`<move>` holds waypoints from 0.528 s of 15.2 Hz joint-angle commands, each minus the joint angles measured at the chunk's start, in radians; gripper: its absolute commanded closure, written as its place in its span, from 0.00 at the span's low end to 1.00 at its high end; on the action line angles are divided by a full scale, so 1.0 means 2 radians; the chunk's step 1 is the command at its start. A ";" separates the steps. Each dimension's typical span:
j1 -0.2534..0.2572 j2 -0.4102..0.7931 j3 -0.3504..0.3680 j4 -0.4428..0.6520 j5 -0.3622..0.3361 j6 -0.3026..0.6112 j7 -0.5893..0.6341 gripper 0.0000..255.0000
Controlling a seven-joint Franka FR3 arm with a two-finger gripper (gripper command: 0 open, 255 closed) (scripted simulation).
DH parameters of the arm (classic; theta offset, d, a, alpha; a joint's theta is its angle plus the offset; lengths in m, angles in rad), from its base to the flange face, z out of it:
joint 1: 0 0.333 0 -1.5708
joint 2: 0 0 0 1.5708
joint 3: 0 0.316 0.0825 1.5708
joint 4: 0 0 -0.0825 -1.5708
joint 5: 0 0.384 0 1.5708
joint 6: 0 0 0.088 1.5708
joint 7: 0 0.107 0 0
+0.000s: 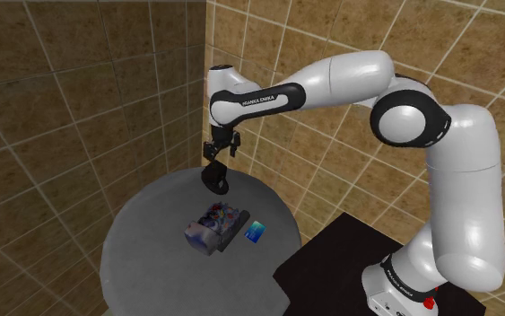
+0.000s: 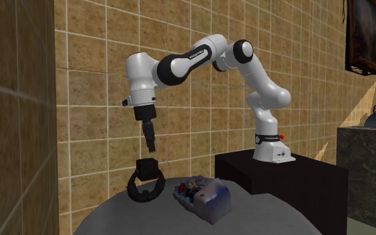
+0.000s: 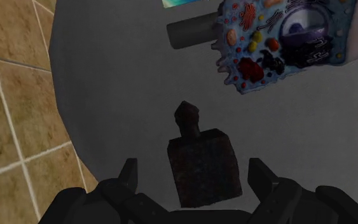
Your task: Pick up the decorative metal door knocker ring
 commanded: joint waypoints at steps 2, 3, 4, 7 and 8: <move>0.014 0.072 -0.003 0.096 -0.008 -0.022 0.005 0.00; 0.019 0.099 -0.005 0.136 -0.011 -0.034 0.006 0.00; 0.019 0.100 -0.005 0.137 -0.011 -0.034 0.006 0.00; 0.019 0.109 -0.006 0.134 -0.011 -0.021 0.006 0.00; 0.019 0.113 -0.006 0.133 -0.012 -0.017 0.006 0.00</move>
